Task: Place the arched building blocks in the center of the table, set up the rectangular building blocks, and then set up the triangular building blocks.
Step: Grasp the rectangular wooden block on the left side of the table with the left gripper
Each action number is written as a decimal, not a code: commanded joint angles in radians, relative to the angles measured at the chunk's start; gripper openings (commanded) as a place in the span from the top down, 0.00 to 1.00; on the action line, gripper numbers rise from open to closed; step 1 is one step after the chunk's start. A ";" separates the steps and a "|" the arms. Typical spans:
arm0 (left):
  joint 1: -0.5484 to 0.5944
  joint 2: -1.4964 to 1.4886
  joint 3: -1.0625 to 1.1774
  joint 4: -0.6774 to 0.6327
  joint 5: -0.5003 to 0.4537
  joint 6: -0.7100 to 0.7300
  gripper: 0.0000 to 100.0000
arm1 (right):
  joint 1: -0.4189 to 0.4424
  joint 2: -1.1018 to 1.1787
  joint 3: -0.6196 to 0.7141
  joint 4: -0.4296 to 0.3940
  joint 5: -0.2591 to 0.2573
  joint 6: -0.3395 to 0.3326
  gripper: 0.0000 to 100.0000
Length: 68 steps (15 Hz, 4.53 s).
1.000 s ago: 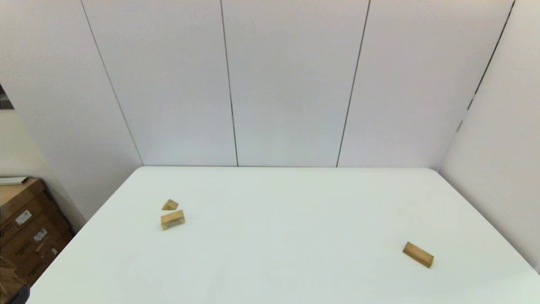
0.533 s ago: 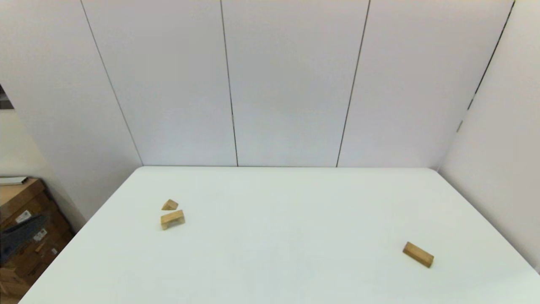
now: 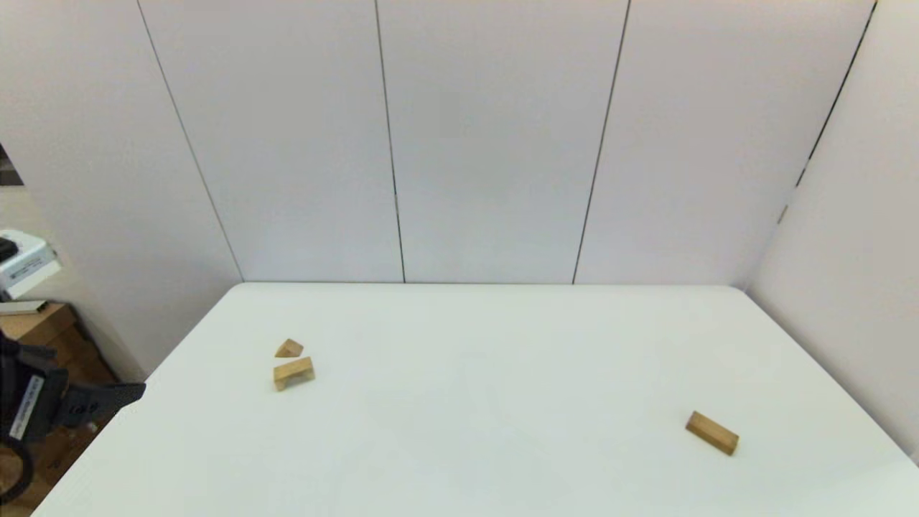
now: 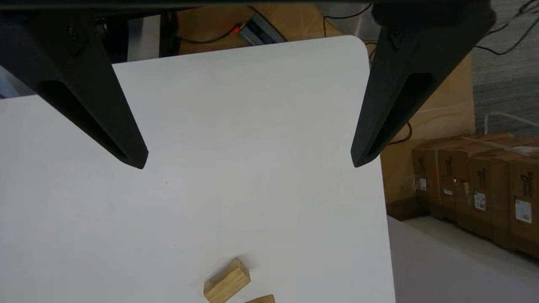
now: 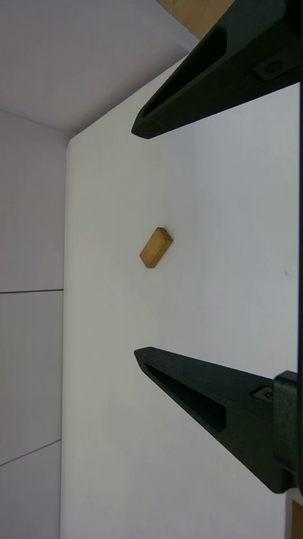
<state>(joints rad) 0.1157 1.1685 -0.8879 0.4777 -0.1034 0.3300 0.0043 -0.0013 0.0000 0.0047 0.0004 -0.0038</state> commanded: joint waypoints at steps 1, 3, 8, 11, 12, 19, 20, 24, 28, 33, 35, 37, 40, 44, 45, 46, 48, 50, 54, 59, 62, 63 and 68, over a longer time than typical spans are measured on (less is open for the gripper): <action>-0.064 0.281 -0.144 0.029 -0.029 0.023 0.00 | 0.000 0.000 0.002 0.000 0.000 -0.001 0.00; -0.093 0.390 -0.221 0.070 -0.030 0.024 0.00 | 0.000 0.000 0.000 0.000 0.000 -0.001 0.00; -0.131 0.643 -0.448 0.239 -0.029 0.021 0.00 | 0.000 0.000 0.000 0.000 0.001 -0.001 0.00; -0.157 0.749 -0.531 0.240 -0.027 0.046 0.00 | 0.000 0.000 0.002 0.000 0.001 -0.001 0.00; -0.159 0.780 -0.553 0.240 -0.027 0.075 0.00 | 0.000 0.001 0.002 0.000 0.000 -0.001 0.00; -0.156 0.970 -0.726 0.251 -0.022 0.121 0.00 | 0.000 0.000 0.000 0.000 0.000 -0.001 0.00; -0.154 0.988 -0.743 0.251 -0.021 0.127 0.00 | 0.000 0.000 0.000 0.000 0.001 -0.001 0.00; -0.140 1.076 -0.780 0.253 0.041 0.225 0.00 | 0.000 0.000 0.000 0.000 0.001 -0.001 0.00; -0.130 1.096 -0.793 0.265 0.059 0.366 0.00 | 0.000 0.000 0.002 0.000 0.000 -0.001 0.00; -0.130 1.117 -0.793 0.279 0.059 0.504 0.00 | 0.000 0.000 0.000 0.000 0.000 -0.001 0.00; -0.134 1.126 -0.795 0.289 0.059 0.517 0.00 | 0.000 0.000 0.002 0.000 0.000 -0.001 0.00; -0.149 1.143 -0.796 0.289 0.060 0.517 0.00 | 0.000 0.001 0.002 0.000 0.000 -0.001 0.00; -0.168 1.169 -0.798 0.288 0.062 0.512 0.00 | 0.000 0.000 0.000 0.000 0.001 -0.001 0.00; -0.189 1.201 -0.800 0.286 0.062 0.509 0.00 | 0.000 0.000 0.000 0.000 0.000 -0.001 0.00; -0.189 1.208 -0.800 0.283 0.062 0.508 0.00 | 0.000 0.000 0.000 0.000 0.000 -0.001 0.00; -0.191 1.215 -0.801 0.280 0.062 0.508 0.00 | 0.000 0.000 0.000 0.000 0.001 -0.001 0.00; -0.197 1.231 -0.827 0.286 0.062 0.508 0.00 | 0.000 0.000 0.002 0.000 0.000 -0.001 0.00; -0.197 1.243 -0.838 0.282 0.062 0.506 0.00 | 0.000 0.000 0.002 0.000 0.000 -0.001 0.00; -0.197 1.251 -0.844 0.282 0.062 0.506 0.00 | 0.000 0.000 0.002 0.000 0.000 -0.001 0.00; -0.197 1.255 -0.844 0.283 0.060 0.494 0.00 | 0.000 0.000 0.002 0.000 0.000 -0.001 0.00; -0.197 1.266 -0.847 0.282 0.060 0.494 0.00 | 0.000 0.000 0.002 0.000 0.000 -0.001 0.00; -0.197 1.274 -0.856 0.282 0.062 0.494 0.00 | 0.000 0.000 0.002 0.000 0.001 -0.001 0.00; -0.199 1.290 -0.873 0.282 0.060 0.494 0.00 | 0.000 0.000 0.002 0.000 0.000 -0.001 0.00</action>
<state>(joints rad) -0.0826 2.4521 -1.7568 0.7547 -0.0428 0.8187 0.0038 -0.0013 0.0000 0.0043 0.0004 -0.0043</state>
